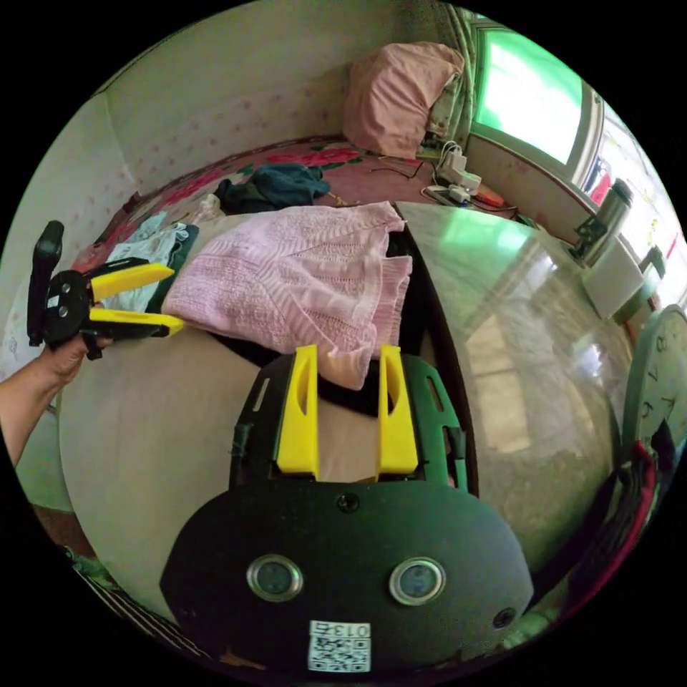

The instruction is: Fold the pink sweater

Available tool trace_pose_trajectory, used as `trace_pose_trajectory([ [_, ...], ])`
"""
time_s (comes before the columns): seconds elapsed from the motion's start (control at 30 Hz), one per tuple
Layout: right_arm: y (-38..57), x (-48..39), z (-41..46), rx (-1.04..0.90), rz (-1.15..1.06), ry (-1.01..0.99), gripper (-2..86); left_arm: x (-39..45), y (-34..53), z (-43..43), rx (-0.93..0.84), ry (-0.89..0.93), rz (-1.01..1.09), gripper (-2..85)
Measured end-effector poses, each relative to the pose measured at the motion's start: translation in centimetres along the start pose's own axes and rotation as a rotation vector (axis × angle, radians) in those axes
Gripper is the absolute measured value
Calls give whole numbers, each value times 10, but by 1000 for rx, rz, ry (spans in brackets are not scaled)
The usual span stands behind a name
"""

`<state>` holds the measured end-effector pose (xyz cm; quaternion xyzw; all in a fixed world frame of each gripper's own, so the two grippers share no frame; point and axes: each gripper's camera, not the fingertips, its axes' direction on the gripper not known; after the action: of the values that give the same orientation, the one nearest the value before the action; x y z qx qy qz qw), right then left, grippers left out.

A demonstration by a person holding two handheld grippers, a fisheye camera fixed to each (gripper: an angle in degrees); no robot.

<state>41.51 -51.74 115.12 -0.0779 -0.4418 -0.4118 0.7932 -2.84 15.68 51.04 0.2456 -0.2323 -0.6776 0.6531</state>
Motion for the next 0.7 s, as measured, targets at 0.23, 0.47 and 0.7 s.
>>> trace_pose_trajectory([
  [0.23, -19, -18, 1, -18, -80, 3, 30, -44, 25, -20, -23, 29, -27, 62],
  [0.47, -10, -37, -113, 342, -176, -192, 23, -86, 106, -134, 204, 135, -71, 59],
  [0.7, 81, -101, -202, 409, -343, -449, 22, -82, 301, -190, 201, 419, -190, 82],
])
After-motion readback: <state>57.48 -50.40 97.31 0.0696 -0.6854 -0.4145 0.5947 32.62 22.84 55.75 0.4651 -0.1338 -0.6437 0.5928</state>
